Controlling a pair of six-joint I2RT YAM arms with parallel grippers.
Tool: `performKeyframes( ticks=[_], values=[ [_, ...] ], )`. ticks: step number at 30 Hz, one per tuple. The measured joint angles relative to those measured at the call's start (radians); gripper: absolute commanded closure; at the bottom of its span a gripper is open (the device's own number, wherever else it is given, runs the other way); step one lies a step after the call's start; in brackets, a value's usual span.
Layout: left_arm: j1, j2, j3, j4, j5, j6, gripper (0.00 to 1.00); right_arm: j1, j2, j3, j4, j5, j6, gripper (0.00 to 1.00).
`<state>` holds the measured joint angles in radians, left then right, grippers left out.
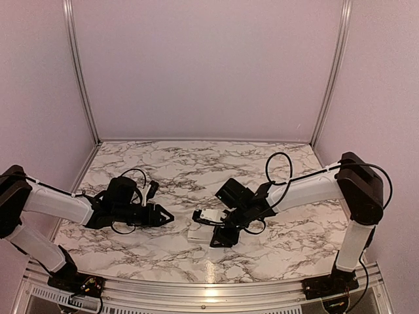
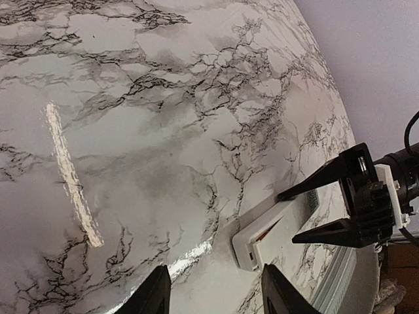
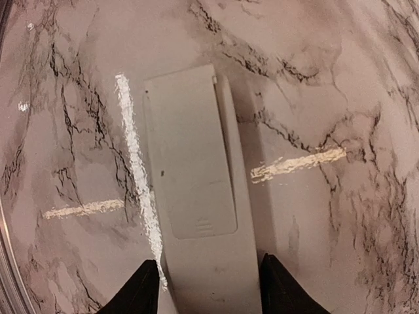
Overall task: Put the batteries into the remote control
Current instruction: Hold the remote control at the center of the board.
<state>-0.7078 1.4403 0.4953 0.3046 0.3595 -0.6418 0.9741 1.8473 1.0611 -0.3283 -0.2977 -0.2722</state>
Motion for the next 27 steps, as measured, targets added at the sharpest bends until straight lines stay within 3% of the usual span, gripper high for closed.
performKeyframes(
  ticks=[8, 18, 27],
  values=[
    [-0.027, 0.111, 0.033, 0.059, 0.043, -0.018, 0.48, 0.02, -0.002, 0.003, 0.002, 0.008, 0.061, 0.48],
    [-0.103, 0.232, 0.114, 0.103, 0.058, -0.037, 0.52, 0.021, -0.001, 0.005, 0.002, 0.016, 0.1, 0.59],
    [-0.134, 0.269, 0.149, 0.102, 0.05, -0.047, 0.58, 0.024, -0.001, 0.004, 0.005, 0.017, 0.141, 0.62]
  ],
)
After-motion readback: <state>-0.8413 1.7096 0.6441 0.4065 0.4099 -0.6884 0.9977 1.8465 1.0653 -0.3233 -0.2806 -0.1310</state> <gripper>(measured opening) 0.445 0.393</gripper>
